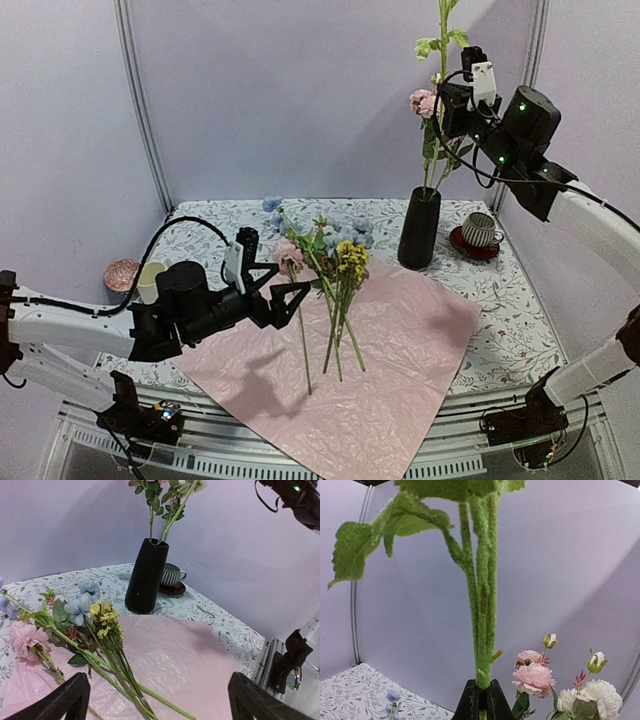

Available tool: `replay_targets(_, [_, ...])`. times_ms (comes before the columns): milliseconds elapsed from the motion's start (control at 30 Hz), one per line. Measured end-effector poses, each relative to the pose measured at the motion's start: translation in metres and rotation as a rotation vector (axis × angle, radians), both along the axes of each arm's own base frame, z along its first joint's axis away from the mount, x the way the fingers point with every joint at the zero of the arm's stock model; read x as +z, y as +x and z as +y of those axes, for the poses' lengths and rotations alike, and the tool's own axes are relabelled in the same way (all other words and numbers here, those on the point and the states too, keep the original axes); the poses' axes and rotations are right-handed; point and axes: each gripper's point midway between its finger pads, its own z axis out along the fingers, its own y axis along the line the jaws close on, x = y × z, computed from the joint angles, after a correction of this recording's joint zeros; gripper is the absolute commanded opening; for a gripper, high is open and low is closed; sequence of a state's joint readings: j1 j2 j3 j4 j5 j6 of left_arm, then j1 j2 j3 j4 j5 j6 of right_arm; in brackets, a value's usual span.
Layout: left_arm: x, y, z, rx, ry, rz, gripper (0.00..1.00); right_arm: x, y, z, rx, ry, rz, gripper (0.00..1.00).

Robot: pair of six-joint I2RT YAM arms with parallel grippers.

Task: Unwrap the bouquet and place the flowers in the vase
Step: Place the fake flower in the vase.

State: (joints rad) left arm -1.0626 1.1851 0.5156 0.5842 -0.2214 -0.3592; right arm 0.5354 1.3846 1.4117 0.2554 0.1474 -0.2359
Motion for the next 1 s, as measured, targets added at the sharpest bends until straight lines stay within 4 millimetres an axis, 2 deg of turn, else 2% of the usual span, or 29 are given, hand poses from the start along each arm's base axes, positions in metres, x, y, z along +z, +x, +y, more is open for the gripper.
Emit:
replay_targets(100, [0.000, 0.001, 0.001, 0.002, 0.001, 0.001, 0.98, -0.002, 0.010, -0.006, -0.014, -0.001, 0.002, 0.03])
replay_targets(300, [-0.002, 0.001, 0.001, 0.000, 0.005, 0.004, 0.98, -0.025, 0.033, -0.012, -0.017, 0.006, 0.065, 0.04])
replay_targets(633, [-0.002, 0.001, 0.001, 0.000, 0.002, 0.011, 0.98, -0.058, 0.056, -0.012, -0.008, 0.032, 0.151, 0.03])
replay_targets(733, [-0.003, 0.001, 0.001, 0.000, 0.006, 0.014, 0.98, -0.080, 0.067, -0.012, -0.012, 0.032, 0.199, 0.03])
replay_targets(1000, [-0.006, 0.001, 0.001, 0.000, 0.014, 0.019, 0.98, -0.155, 0.089, -0.014, -0.027, 0.026, 0.361, 0.04])
